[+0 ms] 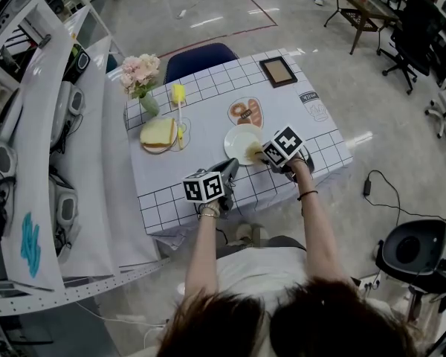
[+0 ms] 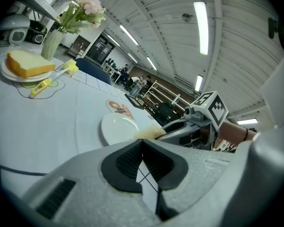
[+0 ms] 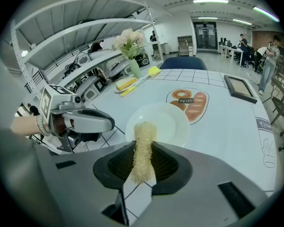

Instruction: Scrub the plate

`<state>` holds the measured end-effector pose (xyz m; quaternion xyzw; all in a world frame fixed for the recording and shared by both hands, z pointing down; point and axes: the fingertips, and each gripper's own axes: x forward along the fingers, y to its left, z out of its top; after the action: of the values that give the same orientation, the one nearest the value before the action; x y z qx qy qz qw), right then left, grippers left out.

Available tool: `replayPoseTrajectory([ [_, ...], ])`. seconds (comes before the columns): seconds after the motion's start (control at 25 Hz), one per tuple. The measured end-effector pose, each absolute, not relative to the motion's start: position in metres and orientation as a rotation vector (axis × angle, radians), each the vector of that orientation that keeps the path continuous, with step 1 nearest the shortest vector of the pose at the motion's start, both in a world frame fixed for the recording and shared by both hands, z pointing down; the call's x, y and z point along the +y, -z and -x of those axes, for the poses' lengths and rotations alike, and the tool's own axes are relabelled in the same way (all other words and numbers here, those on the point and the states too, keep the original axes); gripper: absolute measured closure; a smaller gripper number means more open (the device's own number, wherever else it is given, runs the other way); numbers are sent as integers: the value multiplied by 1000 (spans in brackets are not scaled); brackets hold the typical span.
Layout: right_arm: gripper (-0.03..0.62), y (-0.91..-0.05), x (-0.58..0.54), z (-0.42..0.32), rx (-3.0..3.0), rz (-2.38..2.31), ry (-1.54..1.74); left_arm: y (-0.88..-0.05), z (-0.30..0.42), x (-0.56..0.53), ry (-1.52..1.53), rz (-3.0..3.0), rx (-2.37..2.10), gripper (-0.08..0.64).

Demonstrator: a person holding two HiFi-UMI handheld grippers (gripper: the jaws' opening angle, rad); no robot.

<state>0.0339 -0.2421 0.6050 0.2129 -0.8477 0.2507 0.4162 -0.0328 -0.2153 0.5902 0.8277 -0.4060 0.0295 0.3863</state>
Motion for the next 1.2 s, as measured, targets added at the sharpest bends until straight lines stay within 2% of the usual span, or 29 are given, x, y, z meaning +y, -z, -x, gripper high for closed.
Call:
replayPoseTrajectory([
  [1.2, 508, -609, -230, 9, -2135, -376, -599, -597, 64, -209, -54, -2061, -1092, 549],
])
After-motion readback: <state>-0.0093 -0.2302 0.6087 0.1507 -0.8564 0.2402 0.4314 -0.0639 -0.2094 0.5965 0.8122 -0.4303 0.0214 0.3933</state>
